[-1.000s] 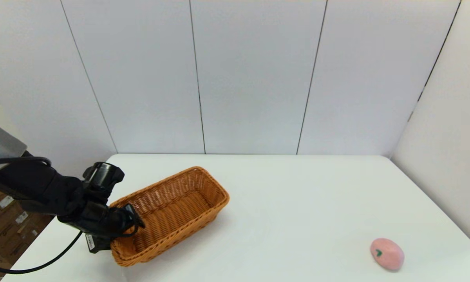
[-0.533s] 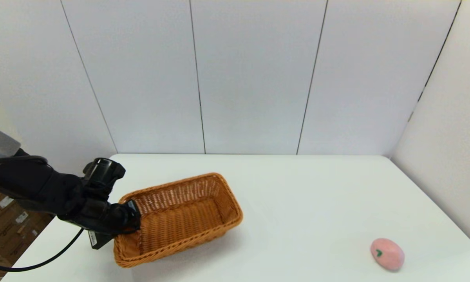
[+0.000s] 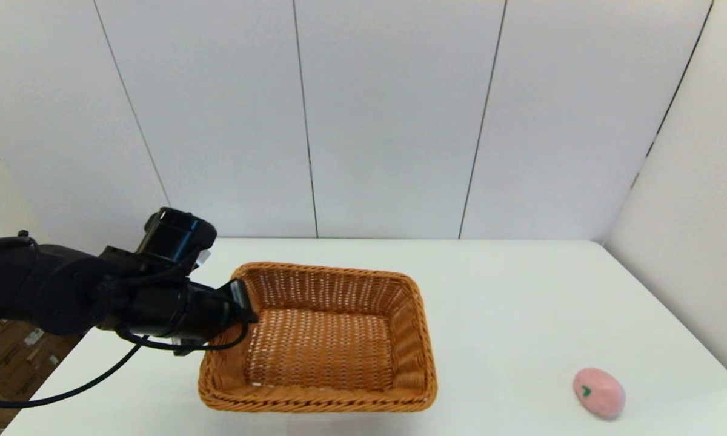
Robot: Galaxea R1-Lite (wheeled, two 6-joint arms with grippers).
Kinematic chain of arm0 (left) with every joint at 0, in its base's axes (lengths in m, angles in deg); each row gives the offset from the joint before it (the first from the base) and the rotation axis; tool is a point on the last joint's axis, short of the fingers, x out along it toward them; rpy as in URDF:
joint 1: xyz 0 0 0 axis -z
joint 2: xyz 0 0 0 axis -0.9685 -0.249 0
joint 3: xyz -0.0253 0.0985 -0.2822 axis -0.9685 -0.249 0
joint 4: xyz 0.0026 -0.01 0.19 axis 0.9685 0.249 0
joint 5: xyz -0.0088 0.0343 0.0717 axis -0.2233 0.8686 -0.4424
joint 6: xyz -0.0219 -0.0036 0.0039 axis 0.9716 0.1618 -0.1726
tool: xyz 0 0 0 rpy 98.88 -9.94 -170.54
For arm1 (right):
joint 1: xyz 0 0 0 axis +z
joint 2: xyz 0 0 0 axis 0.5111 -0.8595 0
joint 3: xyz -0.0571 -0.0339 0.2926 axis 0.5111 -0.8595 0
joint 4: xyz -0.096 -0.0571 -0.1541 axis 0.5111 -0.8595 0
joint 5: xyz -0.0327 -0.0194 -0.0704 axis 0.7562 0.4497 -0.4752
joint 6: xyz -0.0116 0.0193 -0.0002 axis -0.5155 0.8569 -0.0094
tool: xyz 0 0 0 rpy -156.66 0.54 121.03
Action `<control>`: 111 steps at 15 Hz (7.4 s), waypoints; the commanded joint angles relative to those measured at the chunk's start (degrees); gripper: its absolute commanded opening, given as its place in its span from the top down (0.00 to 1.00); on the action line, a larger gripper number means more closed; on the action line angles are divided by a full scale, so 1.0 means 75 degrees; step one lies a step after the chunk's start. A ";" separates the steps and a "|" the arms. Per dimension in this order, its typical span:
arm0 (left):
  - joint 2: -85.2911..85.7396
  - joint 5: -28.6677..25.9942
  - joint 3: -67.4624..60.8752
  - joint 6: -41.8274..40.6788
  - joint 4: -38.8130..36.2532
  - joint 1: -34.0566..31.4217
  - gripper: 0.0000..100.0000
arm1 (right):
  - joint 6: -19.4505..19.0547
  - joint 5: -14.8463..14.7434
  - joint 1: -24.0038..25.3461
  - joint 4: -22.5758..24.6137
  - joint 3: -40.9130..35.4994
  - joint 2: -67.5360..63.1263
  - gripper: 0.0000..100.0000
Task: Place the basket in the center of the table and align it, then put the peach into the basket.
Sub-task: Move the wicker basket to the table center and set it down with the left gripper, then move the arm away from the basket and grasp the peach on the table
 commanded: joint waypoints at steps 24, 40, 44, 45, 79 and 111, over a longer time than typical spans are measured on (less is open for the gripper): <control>-0.3235 -0.0013 0.1999 0.1953 -0.1423 0.1484 1.00 | 0.0024 -0.0003 0.0002 0.0002 0.0000 -0.0010 0.00; -0.3247 -0.0025 0.1917 0.2176 -0.1446 0.1496 1.00 | 0.0035 -0.0003 0.0002 0.0002 0.0000 0.0002 0.00; -0.3247 -0.0072 0.1905 0.2117 -0.1552 0.1484 1.00 | 0.0035 -0.0003 0.0002 0.0002 0.0000 0.0002 0.00; -0.3247 -0.0224 0.1893 0.2106 -0.1564 0.1484 1.00 | 0.0035 -0.0003 0.0002 0.0002 0.0000 -0.0010 0.00; 0.5601 -0.0201 0.1835 -0.2055 0.1354 0.0511 0.00 | 0.0024 -0.0003 0.0002 0.0002 0.0000 -0.0010 0.00; 1.3452 0.1088 -0.6392 -0.5734 -0.0169 -0.2477 0.00 | -0.0621 -0.1117 0.0096 -0.1216 0.2684 -0.8189 0.00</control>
